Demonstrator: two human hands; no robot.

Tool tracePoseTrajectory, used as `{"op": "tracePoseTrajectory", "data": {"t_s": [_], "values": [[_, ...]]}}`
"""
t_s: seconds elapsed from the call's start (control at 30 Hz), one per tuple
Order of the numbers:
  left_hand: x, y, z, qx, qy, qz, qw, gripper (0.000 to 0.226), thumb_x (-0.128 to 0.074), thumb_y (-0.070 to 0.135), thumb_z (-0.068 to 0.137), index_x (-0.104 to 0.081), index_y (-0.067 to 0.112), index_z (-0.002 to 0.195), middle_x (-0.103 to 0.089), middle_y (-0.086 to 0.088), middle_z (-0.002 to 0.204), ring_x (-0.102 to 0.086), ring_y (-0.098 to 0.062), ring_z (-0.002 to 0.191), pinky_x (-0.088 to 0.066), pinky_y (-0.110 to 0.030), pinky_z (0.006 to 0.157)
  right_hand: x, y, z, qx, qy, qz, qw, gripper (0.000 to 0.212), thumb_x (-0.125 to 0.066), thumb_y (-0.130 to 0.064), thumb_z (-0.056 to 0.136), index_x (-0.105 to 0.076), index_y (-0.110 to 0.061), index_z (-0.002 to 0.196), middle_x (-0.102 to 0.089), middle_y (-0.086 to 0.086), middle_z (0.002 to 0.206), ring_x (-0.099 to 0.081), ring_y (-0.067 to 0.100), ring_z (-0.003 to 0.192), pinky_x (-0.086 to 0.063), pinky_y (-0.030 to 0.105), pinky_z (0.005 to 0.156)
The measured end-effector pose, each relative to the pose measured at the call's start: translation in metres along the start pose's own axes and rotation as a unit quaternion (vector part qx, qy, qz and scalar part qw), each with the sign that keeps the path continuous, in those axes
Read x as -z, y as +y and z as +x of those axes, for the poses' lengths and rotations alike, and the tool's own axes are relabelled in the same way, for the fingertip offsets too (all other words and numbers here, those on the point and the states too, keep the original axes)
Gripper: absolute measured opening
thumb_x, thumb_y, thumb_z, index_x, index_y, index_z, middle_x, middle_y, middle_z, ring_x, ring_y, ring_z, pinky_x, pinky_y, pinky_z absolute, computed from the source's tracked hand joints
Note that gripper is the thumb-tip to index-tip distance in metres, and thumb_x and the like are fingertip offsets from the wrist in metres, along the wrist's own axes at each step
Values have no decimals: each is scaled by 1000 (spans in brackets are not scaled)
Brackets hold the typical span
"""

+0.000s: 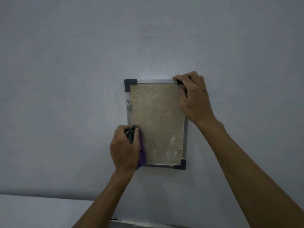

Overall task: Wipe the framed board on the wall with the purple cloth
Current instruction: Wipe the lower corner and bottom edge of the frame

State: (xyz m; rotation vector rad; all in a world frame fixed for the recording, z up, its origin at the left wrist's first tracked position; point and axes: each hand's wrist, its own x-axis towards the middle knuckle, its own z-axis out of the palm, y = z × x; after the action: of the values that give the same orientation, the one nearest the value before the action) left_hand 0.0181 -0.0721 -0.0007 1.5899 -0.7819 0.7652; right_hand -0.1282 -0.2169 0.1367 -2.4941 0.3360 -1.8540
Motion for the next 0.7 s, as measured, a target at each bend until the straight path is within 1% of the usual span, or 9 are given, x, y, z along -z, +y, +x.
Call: {"op": "tracePoseTrajectory", "data": {"t_s": [0.03, 0.1, 0.27, 0.33, 0.43, 0.5, 0.6, 0.63, 0.7], "values": [[-1, 2, 0, 28, 19, -7, 999, 21, -67, 34, 93, -59, 16, 100, -65, 3, 91, -61, -12, 77, -42, -17, 64, 0, -1, 0, -1, 1, 2, 1000, 38, -50, 5, 94, -63, -8, 127, -56, 7, 117, -47, 21, 113, -39, 18, 95], [-8, 10, -6, 33, 17, -6, 999, 21, -66, 34, 94, -58, 15, 100, -64, 2, 91, -61, -13, 76, -42, -18, 64, -1, 0, -1, -3, 7, 4, 1000, 38, -50, 5, 94, -63, -7, 127, -56, 8, 117, -47, 21, 113, -40, 19, 96], [-12, 12, -8, -34, -30, 2, 999, 19, -68, 30, 93, -61, 13, 100, -66, 1, 94, -61, -11, 79, -46, -19, 68, -5, -2, -1, -7, 19, 8, 1000, 37, -49, 4, 94, -63, -7, 126, -56, 8, 116, -47, 22, 112, -39, 18, 96], [-9, 8, -5, -11, 0, -24, 1000, 19, -68, 31, 93, -62, 14, 101, -67, 3, 93, -62, -10, 80, -49, -18, 69, -4, -2, -1, -5, 16, 9, 1000, 36, -50, 3, 95, -63, -7, 127, -55, 8, 117, -47, 21, 112, -38, 18, 96], [-14, 15, -7, 37, 35, -43, 998, 19, -67, 32, 94, -60, 16, 100, -65, 5, 90, -62, -9, 77, -42, -10, 65, -3, -2, 0, -3, 10, 6, 1000, 36, -50, 4, 95, -63, -7, 127, -55, 8, 117, -46, 20, 113, -39, 18, 97], [-20, 22, -11, 13, 4, -29, 999, 19, -67, 32, 93, -60, 16, 100, -65, 6, 90, -62, -9, 77, -43, -14, 65, -2, -1, 0, 0, 10, 5, 1000, 36, -50, 3, 95, -63, -7, 127, -55, 8, 117, -46, 20, 113, -39, 18, 96], [-21, 25, -11, -63, -51, 5, 997, 20, -68, 33, 93, -61, 17, 101, -66, 5, 92, -61, -9, 76, -48, -20, 65, -3, 0, 0, 0, 12, 1, 1000, 36, -50, 2, 95, -63, -8, 127, -55, 7, 117, -46, 20, 112, -38, 17, 96], [-20, 24, -8, -67, -48, 6, 997, 20, -68, 33, 93, -61, 16, 101, -67, 5, 92, -61, -9, 76, -49, -21, 65, -3, 0, 0, -2, 12, 0, 1000, 36, -50, 2, 95, -63, -8, 127, -55, 7, 117, -46, 20, 112, -37, 17, 96], [-15, 21, 1, -19, -4, -23, 1000, 20, -68, 34, 92, -62, 17, 100, -67, 5, 92, -62, -9, 78, -49, -19, 67, -3, 0, 0, -2, 12, 1, 1000, 36, -50, 2, 95, -63, -9, 127, -55, 7, 117, -46, 19, 112, -37, 16, 96]]}}
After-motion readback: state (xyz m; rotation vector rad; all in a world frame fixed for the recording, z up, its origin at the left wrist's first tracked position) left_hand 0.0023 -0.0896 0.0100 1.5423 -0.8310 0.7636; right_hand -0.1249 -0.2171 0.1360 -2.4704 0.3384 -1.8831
